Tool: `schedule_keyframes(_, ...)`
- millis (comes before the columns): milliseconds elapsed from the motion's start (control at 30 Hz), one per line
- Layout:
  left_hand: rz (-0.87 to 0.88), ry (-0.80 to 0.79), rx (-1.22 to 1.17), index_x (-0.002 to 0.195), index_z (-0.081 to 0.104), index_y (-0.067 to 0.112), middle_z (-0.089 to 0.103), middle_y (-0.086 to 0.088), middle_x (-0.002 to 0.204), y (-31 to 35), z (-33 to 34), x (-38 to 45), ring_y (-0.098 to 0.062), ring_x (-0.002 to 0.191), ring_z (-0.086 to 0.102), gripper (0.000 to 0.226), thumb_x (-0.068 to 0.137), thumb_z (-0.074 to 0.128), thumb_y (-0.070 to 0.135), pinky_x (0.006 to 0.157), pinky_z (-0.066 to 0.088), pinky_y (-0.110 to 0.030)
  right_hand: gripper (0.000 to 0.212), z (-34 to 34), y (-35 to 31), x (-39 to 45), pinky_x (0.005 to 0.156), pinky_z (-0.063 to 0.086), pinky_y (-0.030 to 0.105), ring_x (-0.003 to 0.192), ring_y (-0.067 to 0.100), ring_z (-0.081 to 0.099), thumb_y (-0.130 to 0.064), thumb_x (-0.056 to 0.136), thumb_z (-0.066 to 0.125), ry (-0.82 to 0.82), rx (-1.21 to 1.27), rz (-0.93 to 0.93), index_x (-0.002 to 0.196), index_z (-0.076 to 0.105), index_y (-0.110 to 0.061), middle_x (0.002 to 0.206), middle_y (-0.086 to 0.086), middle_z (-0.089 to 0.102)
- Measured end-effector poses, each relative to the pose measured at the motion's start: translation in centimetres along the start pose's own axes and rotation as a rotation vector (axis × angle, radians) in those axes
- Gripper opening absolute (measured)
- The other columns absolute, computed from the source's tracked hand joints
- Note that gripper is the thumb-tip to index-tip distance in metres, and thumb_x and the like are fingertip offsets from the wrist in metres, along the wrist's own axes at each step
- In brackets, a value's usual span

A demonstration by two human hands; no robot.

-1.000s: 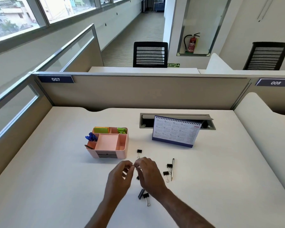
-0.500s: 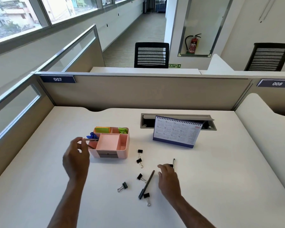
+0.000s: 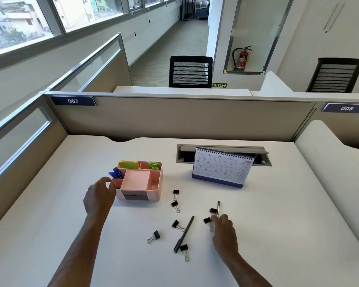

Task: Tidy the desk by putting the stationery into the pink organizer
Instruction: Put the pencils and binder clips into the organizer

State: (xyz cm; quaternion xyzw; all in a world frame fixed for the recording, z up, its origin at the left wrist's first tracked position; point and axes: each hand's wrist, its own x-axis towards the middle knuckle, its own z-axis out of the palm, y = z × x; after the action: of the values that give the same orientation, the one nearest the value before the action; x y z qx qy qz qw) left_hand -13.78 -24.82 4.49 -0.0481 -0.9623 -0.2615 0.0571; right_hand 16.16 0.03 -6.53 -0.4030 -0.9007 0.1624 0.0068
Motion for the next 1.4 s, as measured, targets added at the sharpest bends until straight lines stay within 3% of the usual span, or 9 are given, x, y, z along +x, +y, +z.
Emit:
schedule_keyframes(133, -0.005, 0.038, -0.03, 0.122, 0.061, 0.014, 0.073, -0.02, 0.093, 0.2, -0.4, -0.9, -0.042, 0.088, 0.067, 0.034, 0.094, 0.061, 0.032, 0.066, 0.047, -0.039, 0.052, 0.0, 0.2, 0.3, 0.072, 0.046, 0.033, 0.088, 0.024, 0.053, 0.01, 0.079, 0.048, 0.018, -0.042, -0.052, 0.115, 0.06, -0.025, 0.102, 0.002, 0.051)
schedule_keyframes(300, -0.059, 0.148, -0.201, 0.116, 0.044, 0.011, 0.065, -0.013, 0.072, 1.6, -1.4, -3.2, -0.035, 0.067, 0.061, 0.035, 0.094, 0.064, 0.031, 0.06, 0.04, -0.035, 0.047, -0.6, 0.3, 0.5, 0.075, 0.046, 0.033, 0.092, 0.024, 0.057, 0.011, 0.077, 0.049, -0.005, -0.057, -0.123, 0.109, 0.065, -0.019, 0.107, 0.001, 0.058)
schedule_keyframes(500, -0.048, 0.166, -0.258, 0.115, 0.042, 0.011, 0.069, -0.018, 0.078, 2.8, -1.5, -4.8, -0.032, 0.065, 0.058, 0.035, 0.096, 0.062, 0.034, 0.059, 0.042, -0.036, 0.031, -1.5, 0.5, 0.3, 0.076, 0.047, 0.033, 0.091, 0.022, 0.058, 0.0, 0.083, 0.054, -0.049, -0.088, -0.255, 0.093, 0.067, -0.026, 0.097, -0.003, 0.059)
schedule_keyframes(700, 0.064, 0.127, -0.32, 0.107, 0.042, 0.019, 0.073, -0.011, 0.088, 3.7, -0.8, -6.3, -0.036, 0.073, 0.068, 0.024, 0.096, 0.062, 0.026, 0.056, 0.04, -0.029, 0.03, -2.0, 0.3, 0.7, 0.06, 0.046, 0.031, 0.071, 0.019, 0.057, 0.002, 0.069, 0.072, 0.029, -0.132, -0.321, 0.081, 0.066, -0.025, 0.083, -0.004, 0.057)
schedule_keyframes(900, 0.364, -0.242, -0.382, 0.086, 0.058, 0.027, 0.066, 0.01, 0.076, 5.6, 1.4, -9.5, -0.01, 0.067, 0.061, 0.013, 0.093, 0.067, 0.021, 0.055, 0.046, -0.028, 0.021, -3.5, -4.2, 1.1, 0.073, 0.048, 0.031, 0.086, 0.017, 0.058, -0.008, 0.083, 0.069, 0.18, 0.18, -0.429, 0.094, 0.064, -0.025, 0.097, -0.008, 0.062)
schedule_keyframes(1000, 0.431, -0.492, -0.432, 0.098, 0.068, 0.03, 0.07, 0.014, 0.086, 6.8, 2.0, -11.3, -0.004, 0.076, 0.064, 0.008, 0.09, 0.071, 0.033, 0.067, 0.055, -0.023, 0.017, -4.7, -7.5, 0.8, 0.077, 0.045, 0.031, 0.089, 0.014, 0.057, -0.012, 0.089, 0.064, 0.222, 0.362, -0.468, 0.099, 0.062, -0.026, 0.097, -0.01, 0.063)
schedule_keyframes(1100, 0.438, -0.547, -0.523, 0.097, 0.073, 0.035, 0.073, 0.023, 0.086, 7.7, 2.3, -12.2, -0.001, 0.083, 0.069, 0.01, 0.088, 0.075, 0.031, 0.068, 0.052, -0.011, 0.012, -5.2, -9.9, 0.0, 0.081, 0.041, 0.026, 0.093, 0.01, 0.053, -0.021, 0.097, 0.055, 0.238, 0.471, -0.502, 0.104, 0.057, -0.03, 0.1, -0.013, 0.06)
schedule_keyframes(1267, 0.425, -0.489, -0.561, 0.089, 0.075, 0.035, 0.074, 0.023, 0.081, 7.7, 1.4, -11.3, 0.0, 0.079, 0.07, 0.013, 0.087, 0.076, 0.022, 0.067, 0.053, -0.011, 0.014, -5.2, -11.3, -0.1, 0.087, 0.04, 0.022, 0.1, 0.005, 0.053, -0.032, 0.101, 0.051, 0.248, 0.531, -0.531, 0.112, 0.059, -0.03, 0.107, -0.015, 0.06)
schedule_keyframes(1400, 0.292, -0.148, -0.547, 0.091, 0.076, 0.02, 0.072, 0.009, 0.071, 6.3, -0.1, -8.3, -0.006, 0.062, 0.065, 0.01, 0.087, 0.075, 0.011, 0.057, 0.048, -0.016, 0.022, -4.3, -10.7, 0.1, 0.089, 0.045, 0.029, 0.105, 0.011, 0.056, -0.019, 0.097, 0.053, 0.181, 0.458, -0.507, 0.116, 0.062, -0.025, 0.114, -0.01, 0.063)
